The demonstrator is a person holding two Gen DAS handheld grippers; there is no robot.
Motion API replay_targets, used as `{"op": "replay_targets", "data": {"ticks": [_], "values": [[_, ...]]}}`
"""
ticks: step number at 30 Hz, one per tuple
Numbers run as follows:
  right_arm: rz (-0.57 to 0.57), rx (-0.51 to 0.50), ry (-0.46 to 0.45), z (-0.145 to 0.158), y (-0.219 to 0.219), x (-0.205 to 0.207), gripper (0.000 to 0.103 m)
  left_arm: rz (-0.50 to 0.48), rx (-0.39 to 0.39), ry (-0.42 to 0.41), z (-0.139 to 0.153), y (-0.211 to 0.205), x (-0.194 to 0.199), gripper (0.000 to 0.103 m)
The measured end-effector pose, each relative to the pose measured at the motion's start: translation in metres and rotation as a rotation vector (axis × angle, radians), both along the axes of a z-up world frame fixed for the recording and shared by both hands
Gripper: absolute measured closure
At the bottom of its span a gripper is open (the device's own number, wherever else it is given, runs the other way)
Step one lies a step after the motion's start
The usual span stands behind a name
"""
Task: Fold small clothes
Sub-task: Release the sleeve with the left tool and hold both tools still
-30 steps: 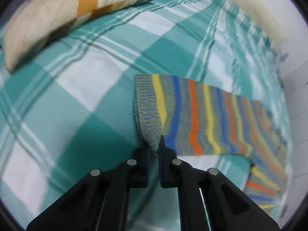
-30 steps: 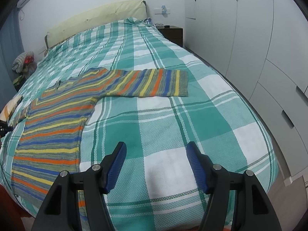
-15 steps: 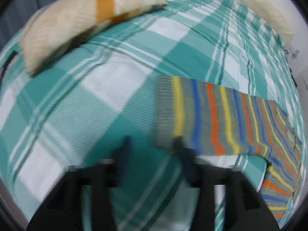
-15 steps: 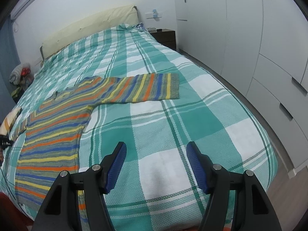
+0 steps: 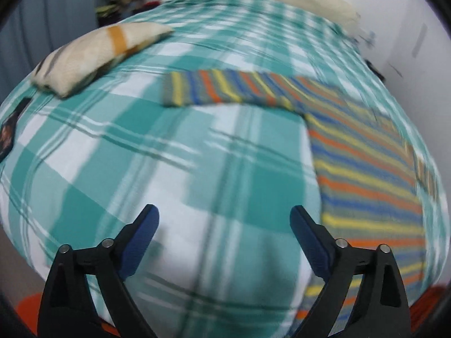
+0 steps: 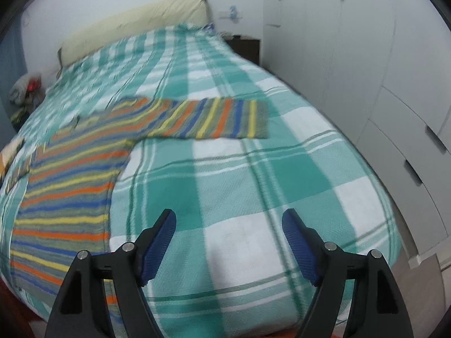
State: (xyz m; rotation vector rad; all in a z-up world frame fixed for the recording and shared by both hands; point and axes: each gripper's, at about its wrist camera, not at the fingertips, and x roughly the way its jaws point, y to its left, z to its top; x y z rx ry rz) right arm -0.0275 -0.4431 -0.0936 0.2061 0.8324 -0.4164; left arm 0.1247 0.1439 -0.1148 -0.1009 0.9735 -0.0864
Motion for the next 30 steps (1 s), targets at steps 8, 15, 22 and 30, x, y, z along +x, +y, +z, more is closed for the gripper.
{"op": "replay_targets", "data": {"ticks": [8,15,22,30], "values": [[0.045,-0.019,0.055,-0.045,0.024,0.039,0.026,-0.015,0.146,0.06,-0.049,-0.011,0.016,0.006],[0.036,0.001,0.156,-0.083,0.023,0.045,0.02,-0.01,0.186,0.038,-0.061,-0.02,0.008,0.001],[0.027,0.057,0.134,-0.092,0.014,0.042,0.011,-0.004,0.189,0.052,-0.064,-0.021,0.008,0.001],[0.03,0.048,0.132,-0.094,0.017,0.045,0.007,-0.01,0.207,0.055,-0.066,-0.023,0.008,0.001]]}}
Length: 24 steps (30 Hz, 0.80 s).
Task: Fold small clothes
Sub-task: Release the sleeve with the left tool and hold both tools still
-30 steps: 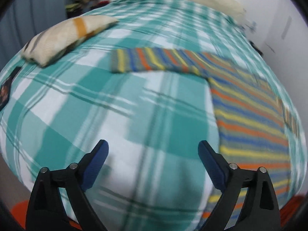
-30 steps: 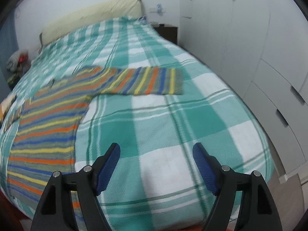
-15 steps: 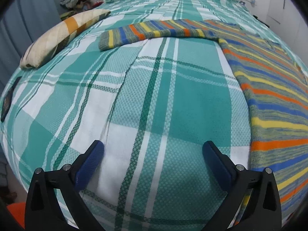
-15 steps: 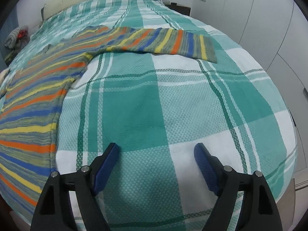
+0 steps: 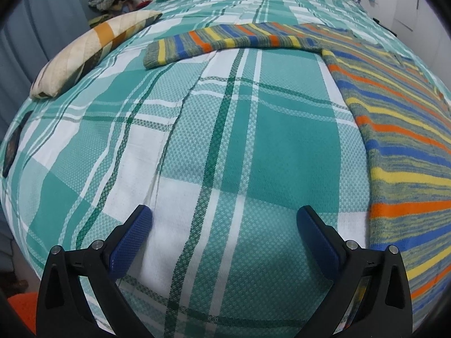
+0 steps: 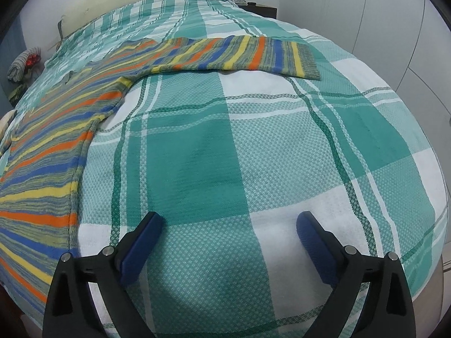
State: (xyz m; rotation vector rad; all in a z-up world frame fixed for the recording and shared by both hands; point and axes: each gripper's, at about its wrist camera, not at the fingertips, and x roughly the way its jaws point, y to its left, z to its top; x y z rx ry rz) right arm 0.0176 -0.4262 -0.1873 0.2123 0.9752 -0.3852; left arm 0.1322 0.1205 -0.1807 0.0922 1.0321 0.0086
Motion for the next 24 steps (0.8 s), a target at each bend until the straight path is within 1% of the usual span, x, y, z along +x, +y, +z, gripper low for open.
{"op": "replay_targets", "data": {"ticks": [4,24], "values": [[0.003,-0.003,0.001,-0.0004,0.0009,0.0009,0.005,0.0,0.004,-0.001,-0.0003,-0.0004,0.0,0.001],[0.0,-0.01,0.003,-0.0013,0.0017,0.0015,0.004,0.0,0.006,0.002,-0.0005,-0.0005,-0.0003,0.001]]}}
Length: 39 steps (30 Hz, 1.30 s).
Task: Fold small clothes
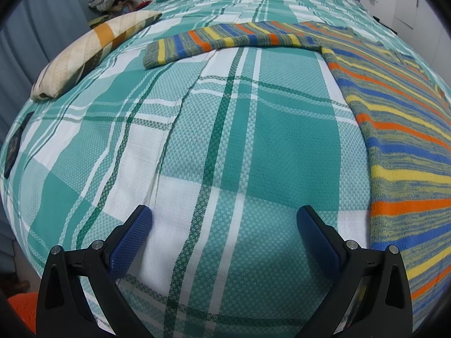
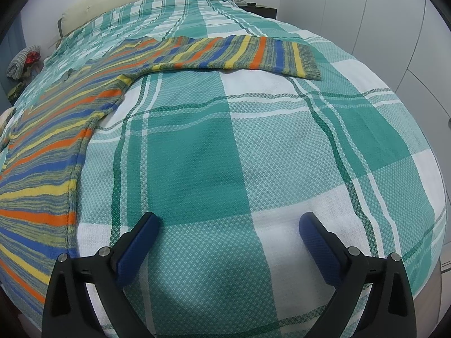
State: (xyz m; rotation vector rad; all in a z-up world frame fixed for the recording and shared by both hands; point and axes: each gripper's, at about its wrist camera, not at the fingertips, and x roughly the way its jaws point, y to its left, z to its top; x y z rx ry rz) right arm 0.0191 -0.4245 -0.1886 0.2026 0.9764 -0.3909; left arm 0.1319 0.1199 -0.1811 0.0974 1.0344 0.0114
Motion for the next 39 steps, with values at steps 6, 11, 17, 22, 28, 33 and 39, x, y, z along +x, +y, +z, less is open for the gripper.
{"op": "replay_targets", "data": {"ticks": [6,11,17,22,28,33,39], "values": [[0.0,0.0,0.0,0.0,0.0,0.0,0.004,0.0,0.0,0.0,0.0,0.0,0.0,0.001],[0.0,0.0,0.0,0.0,0.0,0.0,0.003,0.001,0.0,0.0,0.0,0.0,0.0,0.001],[-0.001,-0.001,0.004,0.0,-0.002,0.0,0.003,-0.004,0.002,0.005,-0.001,0.0,0.0,0.001],[-0.002,0.0,0.011,-0.001,-0.004,0.001,0.003,-0.008,0.011,0.008,-0.001,-0.001,0.0,0.001],[0.019,0.096,0.076,0.007,-0.015,0.008,0.001,-0.009,0.022,-0.001,-0.001,-0.002,-0.001,0.001],[-0.013,0.306,-0.1,0.047,-0.073,0.013,0.012,-0.009,0.015,-0.009,0.0,-0.001,-0.002,0.001],[-0.275,0.547,-0.283,0.048,-0.196,0.032,0.022,-0.006,0.013,-0.019,0.0,-0.001,-0.004,0.001]]}}
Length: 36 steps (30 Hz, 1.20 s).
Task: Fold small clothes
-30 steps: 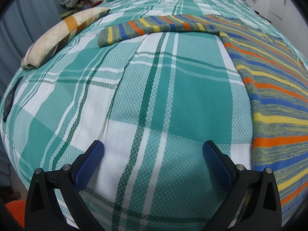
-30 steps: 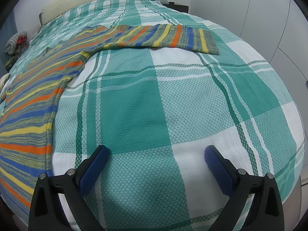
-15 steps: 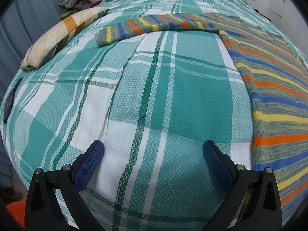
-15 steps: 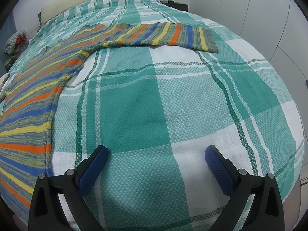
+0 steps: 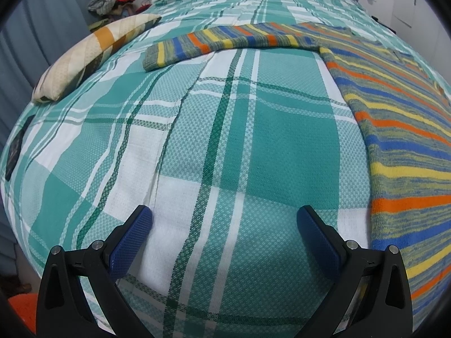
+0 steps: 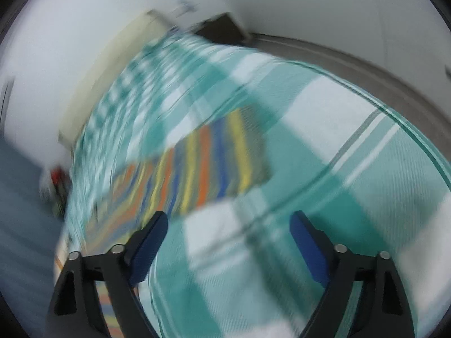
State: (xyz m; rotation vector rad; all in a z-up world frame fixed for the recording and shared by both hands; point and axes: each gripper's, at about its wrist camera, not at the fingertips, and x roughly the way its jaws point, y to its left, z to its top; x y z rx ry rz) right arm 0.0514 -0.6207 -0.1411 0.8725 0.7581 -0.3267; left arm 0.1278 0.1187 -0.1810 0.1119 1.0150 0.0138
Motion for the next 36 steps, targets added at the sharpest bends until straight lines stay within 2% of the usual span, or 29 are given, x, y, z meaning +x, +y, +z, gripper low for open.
{"op": "replay_targets", "data": {"ticks": [1,2,4,7,9,11,12,13,14,15,16,20,23,26,28,31,34,36], "values": [[-0.022,0.035,0.002,-0.006,-0.011,0.006,0.032,0.002,-0.002,-0.004,0.0,0.0,-0.001,0.001],[-0.045,0.073,0.001,-0.015,-0.024,0.012,0.036,0.005,-0.003,-0.007,0.0,0.0,-0.002,0.001],[-0.04,0.103,-0.016,-0.022,-0.035,0.024,0.036,0.007,-0.002,-0.012,0.0,0.0,-0.003,0.001],[-0.019,0.064,0.001,-0.025,-0.046,0.047,0.037,0.006,-0.004,-0.015,0.0,0.001,-0.004,0.001],[0.002,0.082,0.001,-0.032,-0.052,0.061,0.037,0.007,-0.002,-0.015,0.0,0.0,-0.004,0.001],[0.045,0.094,0.017,-0.04,-0.05,0.074,0.053,0.01,0.002,-0.02,0.0,0.0,-0.004,0.001],[0.079,0.089,0.028,-0.043,-0.048,0.08,0.057,0.012,0.003,-0.022,0.0,0.0,-0.004,0.001],[0.098,0.079,0.048,-0.045,-0.048,0.083,0.069,0.014,0.005,-0.023,0.0,-0.001,-0.004,0.001],[0.095,0.07,0.068,-0.046,-0.047,0.079,0.093,0.015,0.006,-0.024,0.0,-0.001,-0.005,0.001],[0.078,0.064,0.089,-0.046,-0.05,0.075,0.1,0.016,0.006,-0.023,0.0,-0.001,-0.005,0.001],[0.064,0.082,0.075,-0.047,-0.054,0.072,0.1,0.016,0.005,-0.023,0.0,-0.001,-0.005,0.001],[0.049,-0.002,0.045,-0.024,-0.048,0.064,0.1,0.015,0.006,-0.026,0.0,-0.001,-0.005,0.001],[0.093,-0.088,0.014,0.013,-0.028,0.071,0.1,0.016,0.004,-0.027,0.0,-0.001,-0.005,0.001],[0.205,-0.163,-0.046,0.062,0.01,0.094,0.1,0.016,0.001,-0.023,0.0,-0.001,-0.005,0.001],[0.307,-0.18,-0.103,0.097,0.05,0.119,0.1,0.016,-0.003,-0.018,0.0,-0.001,-0.004,0.001],[0.447,-0.175,-0.16,0.131,0.117,0.163,0.1,0.014,-0.007,-0.012,0.001,-0.001,-0.003,0.001],[0.562,-0.19,-0.187,0.146,0.193,0.209,0.1,0.008,-0.008,-0.01,0.001,0.0,-0.002,0.001],[0.615,-0.186,-0.196,0.144,0.235,0.224,0.1,0.006,-0.006,-0.013,0.001,0.0,-0.003,0.001]]}}
